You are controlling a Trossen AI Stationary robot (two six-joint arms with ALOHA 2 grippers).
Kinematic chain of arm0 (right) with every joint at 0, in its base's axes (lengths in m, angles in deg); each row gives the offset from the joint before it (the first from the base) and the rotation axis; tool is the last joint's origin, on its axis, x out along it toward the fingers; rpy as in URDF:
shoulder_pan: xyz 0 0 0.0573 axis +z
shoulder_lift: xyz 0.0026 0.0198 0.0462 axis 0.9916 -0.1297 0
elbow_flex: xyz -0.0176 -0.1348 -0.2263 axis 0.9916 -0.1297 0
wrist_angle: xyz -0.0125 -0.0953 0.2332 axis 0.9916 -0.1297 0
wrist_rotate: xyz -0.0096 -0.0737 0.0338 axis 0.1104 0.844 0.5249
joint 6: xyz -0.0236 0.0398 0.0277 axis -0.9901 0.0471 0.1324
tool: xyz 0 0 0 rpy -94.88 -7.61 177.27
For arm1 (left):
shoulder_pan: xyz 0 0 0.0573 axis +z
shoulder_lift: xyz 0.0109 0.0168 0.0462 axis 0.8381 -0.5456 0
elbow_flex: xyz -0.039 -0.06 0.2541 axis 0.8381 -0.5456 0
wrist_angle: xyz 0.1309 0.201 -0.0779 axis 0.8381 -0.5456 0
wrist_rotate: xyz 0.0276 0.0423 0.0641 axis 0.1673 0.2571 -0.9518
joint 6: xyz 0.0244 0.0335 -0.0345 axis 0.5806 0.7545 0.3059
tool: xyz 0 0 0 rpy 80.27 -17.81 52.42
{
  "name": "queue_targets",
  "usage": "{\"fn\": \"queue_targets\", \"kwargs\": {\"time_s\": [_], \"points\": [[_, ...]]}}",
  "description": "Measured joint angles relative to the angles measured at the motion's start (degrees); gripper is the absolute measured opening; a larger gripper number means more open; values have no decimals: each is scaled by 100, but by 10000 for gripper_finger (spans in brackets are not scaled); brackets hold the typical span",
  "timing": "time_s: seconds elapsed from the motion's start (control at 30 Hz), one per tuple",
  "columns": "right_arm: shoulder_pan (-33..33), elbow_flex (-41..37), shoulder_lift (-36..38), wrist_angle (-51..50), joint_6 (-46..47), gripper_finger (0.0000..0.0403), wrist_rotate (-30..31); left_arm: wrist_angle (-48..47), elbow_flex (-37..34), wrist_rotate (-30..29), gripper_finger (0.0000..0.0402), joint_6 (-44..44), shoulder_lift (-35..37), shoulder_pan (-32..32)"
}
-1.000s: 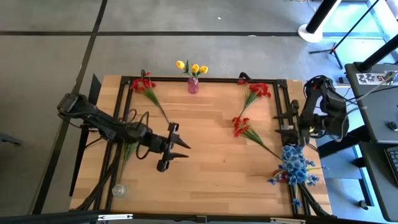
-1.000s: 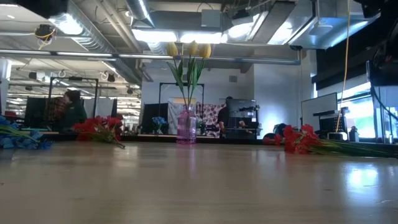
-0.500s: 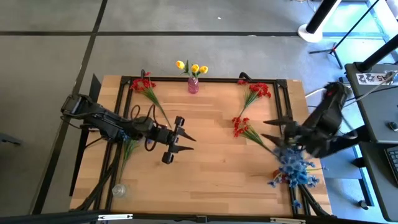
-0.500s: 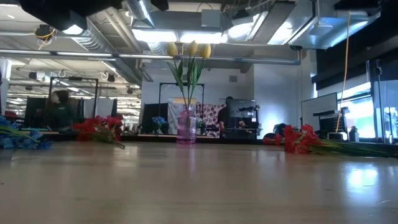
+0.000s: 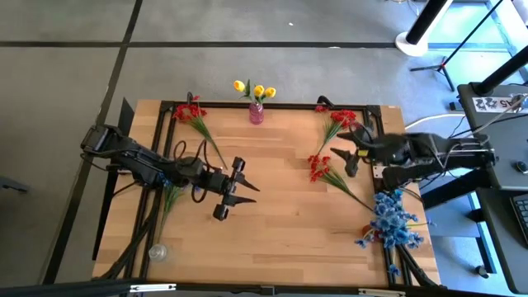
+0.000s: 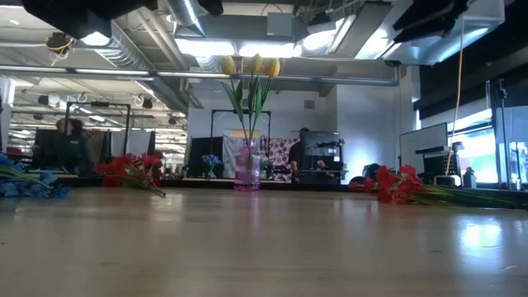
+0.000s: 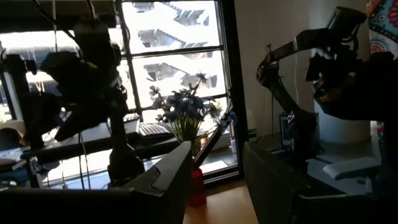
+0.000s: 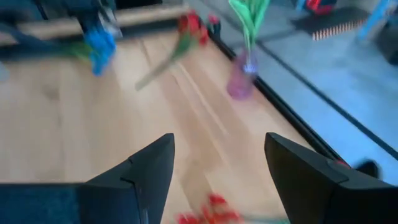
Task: Sort flowers into vase by color
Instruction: Move the red vase to bottom right of the table
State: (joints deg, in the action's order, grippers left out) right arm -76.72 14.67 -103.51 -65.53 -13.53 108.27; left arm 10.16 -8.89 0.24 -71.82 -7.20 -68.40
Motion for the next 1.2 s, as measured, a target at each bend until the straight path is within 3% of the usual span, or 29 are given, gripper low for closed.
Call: {"fn": "queue_targets", "kwargs": {"time_s": [0.2, 0.33, 0.43, 0.6, 0.87, 1.2], "points": [[-711, 1094, -647, -2246, -366, 248, -982, -159, 0, -55, 140, -263, 0, -148], [-997, 1488, -864, -4073, -641, 248, -1066, -518, 2, -54, 140, -537, 0, -308], [-1389, 1352, -752, -4741, -376, 248, -1132, -698, 1, -56, 140, -561, 0, -432], [-1983, 702, -265, -4763, -358, 248, -2531, -699, 0, -112, 140, -654, 0, -601], [-2050, -572, -639, -4768, -742, 248, -3617, -701, 0, -696, 140, -704, 0, -780], [-2050, -746, -2050, -4649, 651, 248, -3301, -641, 2, -931, 140, -866, 0, -853]]}}
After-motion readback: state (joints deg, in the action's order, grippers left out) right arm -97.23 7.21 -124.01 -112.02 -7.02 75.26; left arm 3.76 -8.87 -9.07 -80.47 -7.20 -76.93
